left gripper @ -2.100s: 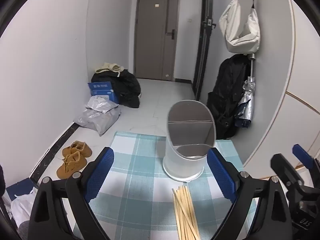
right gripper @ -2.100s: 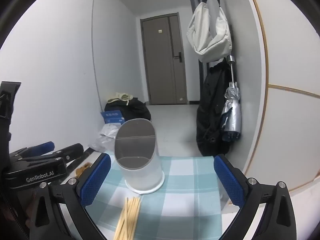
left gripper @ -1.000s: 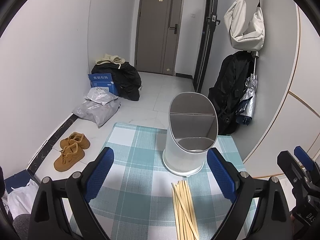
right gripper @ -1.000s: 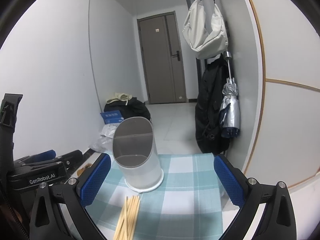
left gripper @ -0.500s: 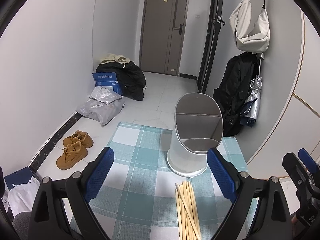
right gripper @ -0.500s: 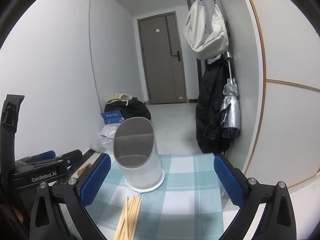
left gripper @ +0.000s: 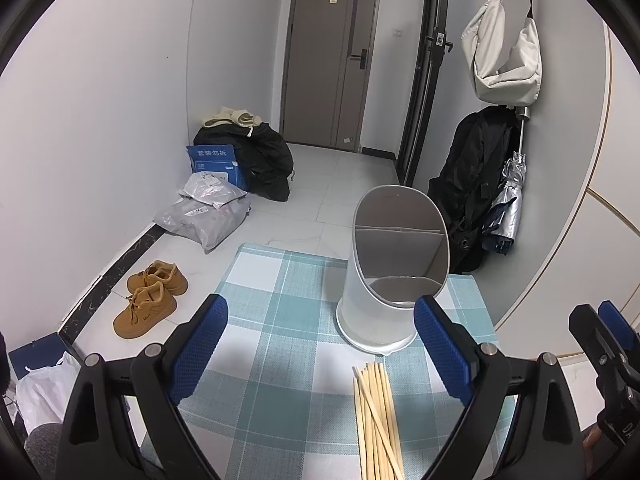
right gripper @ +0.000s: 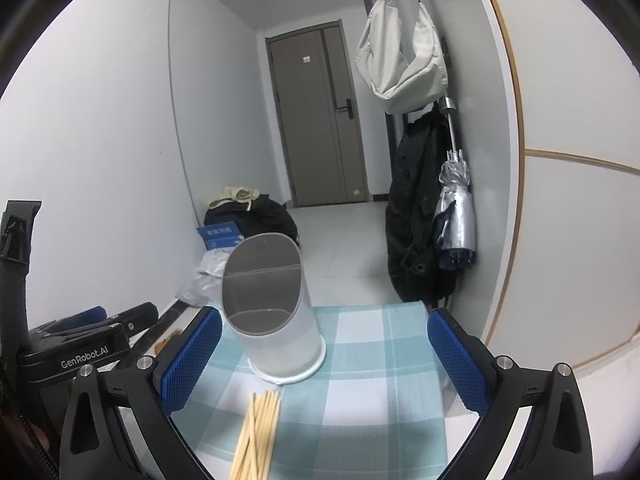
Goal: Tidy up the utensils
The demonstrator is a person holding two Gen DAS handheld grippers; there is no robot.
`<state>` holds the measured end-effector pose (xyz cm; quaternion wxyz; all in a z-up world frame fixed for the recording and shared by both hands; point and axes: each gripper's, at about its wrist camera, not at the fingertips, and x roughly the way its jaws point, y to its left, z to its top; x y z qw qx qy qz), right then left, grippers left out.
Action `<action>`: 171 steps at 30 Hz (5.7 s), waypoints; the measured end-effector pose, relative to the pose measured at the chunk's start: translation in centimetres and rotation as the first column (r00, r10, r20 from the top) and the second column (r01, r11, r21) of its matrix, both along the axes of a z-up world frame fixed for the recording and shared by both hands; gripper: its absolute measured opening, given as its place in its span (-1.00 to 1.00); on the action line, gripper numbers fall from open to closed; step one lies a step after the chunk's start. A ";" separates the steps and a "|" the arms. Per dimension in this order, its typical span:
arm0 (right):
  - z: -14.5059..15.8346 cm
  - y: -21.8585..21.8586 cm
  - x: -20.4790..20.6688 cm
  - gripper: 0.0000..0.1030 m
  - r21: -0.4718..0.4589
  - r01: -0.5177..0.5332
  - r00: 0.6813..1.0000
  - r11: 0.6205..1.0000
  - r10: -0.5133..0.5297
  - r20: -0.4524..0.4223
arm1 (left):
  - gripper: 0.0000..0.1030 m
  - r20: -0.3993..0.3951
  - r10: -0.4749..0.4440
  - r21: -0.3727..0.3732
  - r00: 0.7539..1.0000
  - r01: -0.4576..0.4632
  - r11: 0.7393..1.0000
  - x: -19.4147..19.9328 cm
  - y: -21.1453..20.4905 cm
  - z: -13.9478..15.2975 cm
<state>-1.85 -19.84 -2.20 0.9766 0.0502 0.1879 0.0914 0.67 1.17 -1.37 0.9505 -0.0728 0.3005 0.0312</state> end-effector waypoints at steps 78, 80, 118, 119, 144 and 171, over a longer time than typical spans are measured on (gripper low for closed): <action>-14.6 2.9 13.5 -0.88 0.149 -0.123 0.786 0.981 0.188 -0.590 | 0.77 -0.422 0.034 -0.011 0.906 -0.042 0.999 4.4 4.9 -8.3; -14.4 2.3 13.4 -0.89 0.184 -0.110 0.784 0.977 0.199 -0.588 | 0.77 -0.431 0.017 0.003 0.902 -0.018 1.000 4.3 4.4 -8.7; -4.5 -4.5 7.4 -0.94 0.286 -0.093 0.951 0.954 0.170 -0.257 | 0.49 -0.596 -0.148 0.056 0.790 0.224 0.973 5.6 -2.0 -12.2; -4.5 -4.6 7.4 -0.94 0.289 -0.089 0.952 0.953 0.167 -0.256 | 0.49 -0.594 -0.145 0.044 0.791 0.211 0.976 5.6 -1.6 -12.1; -3.8 -5.6 7.1 -0.94 0.305 -0.061 0.958 0.950 0.141 -0.248 | 0.18 -0.749 0.034 -0.166 0.662 -0.237 0.957 8.6 2.5 -12.4; -2.7 -6.1 6.3 -0.94 0.330 -0.079 0.963 0.941 0.157 -0.218 | -0.45 -0.837 0.197 -0.108 0.510 -0.508 0.854 8.5 3.1 -13.3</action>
